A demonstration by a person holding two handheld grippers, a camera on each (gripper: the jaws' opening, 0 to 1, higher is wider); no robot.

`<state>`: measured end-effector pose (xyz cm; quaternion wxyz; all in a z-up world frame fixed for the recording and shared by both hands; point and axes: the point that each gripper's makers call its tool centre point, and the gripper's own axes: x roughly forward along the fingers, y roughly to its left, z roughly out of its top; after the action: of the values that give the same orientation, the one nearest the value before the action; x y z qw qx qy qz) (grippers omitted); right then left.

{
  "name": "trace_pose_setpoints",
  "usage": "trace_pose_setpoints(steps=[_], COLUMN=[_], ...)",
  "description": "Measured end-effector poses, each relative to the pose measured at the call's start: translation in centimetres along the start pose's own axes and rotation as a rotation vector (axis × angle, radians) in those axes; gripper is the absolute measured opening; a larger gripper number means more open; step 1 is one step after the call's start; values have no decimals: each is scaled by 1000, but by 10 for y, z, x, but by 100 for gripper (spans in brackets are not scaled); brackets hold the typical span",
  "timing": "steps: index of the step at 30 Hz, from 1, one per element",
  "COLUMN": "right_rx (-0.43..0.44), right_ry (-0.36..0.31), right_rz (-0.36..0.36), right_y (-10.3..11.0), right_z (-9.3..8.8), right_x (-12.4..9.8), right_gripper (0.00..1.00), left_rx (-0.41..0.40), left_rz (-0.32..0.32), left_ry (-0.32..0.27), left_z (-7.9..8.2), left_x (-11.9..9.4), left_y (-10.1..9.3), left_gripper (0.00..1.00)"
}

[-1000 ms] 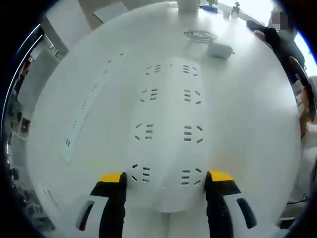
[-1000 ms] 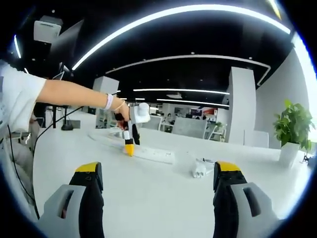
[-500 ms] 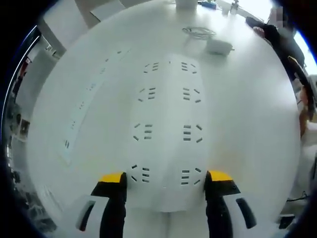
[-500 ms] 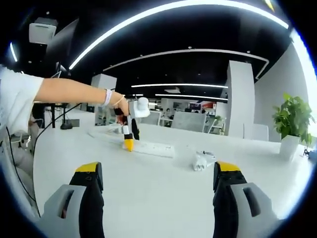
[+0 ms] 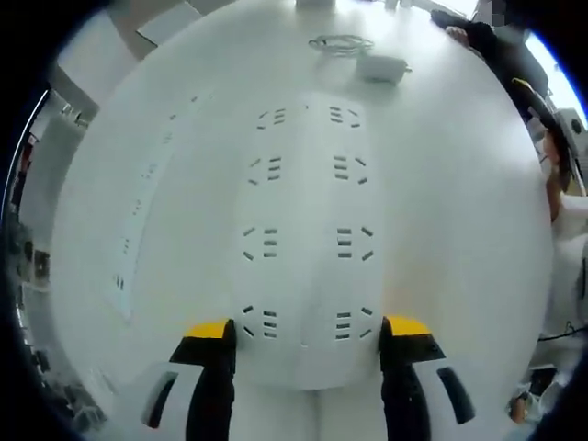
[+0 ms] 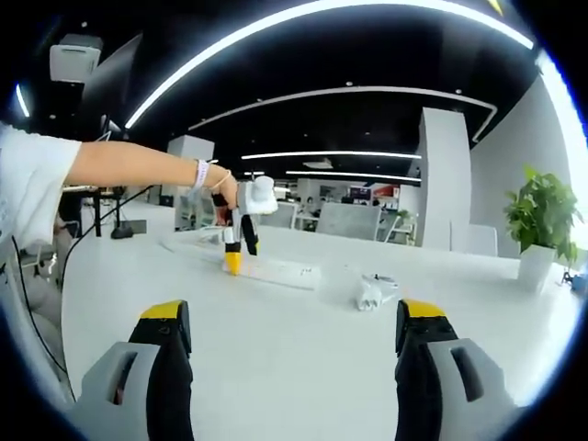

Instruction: Straighten the power strip on the desk, plug the charger into it

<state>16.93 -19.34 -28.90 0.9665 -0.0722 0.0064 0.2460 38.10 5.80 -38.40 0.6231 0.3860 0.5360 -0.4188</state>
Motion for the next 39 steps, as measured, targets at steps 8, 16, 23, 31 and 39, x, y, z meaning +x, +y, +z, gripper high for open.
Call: trace_pose_setpoints(steps=[8, 16, 23, 31, 39], right_rx=[4, 17, 18, 21, 28], right_ry=[12, 25, 28, 30, 38], right_rz=[-4, -2, -5, -7, 1], right_y=[-2, 0, -1, -2, 1], right_z=[-3, -6, -7, -7, -10], right_x=[-1, -1, -3, -3, -2], right_gripper=[92, 92, 92, 92, 92], left_rx=[50, 102, 165, 187, 228], left_rz=[-7, -13, -17, -16, -11], left_ry=[12, 37, 76, 90, 113], left_z=[-1, -4, -6, -7, -9], left_x=[-1, -3, -3, -3, -3], left_y=[-7, -3, -4, -6, -10], left_gripper=[64, 64, 64, 64, 64])
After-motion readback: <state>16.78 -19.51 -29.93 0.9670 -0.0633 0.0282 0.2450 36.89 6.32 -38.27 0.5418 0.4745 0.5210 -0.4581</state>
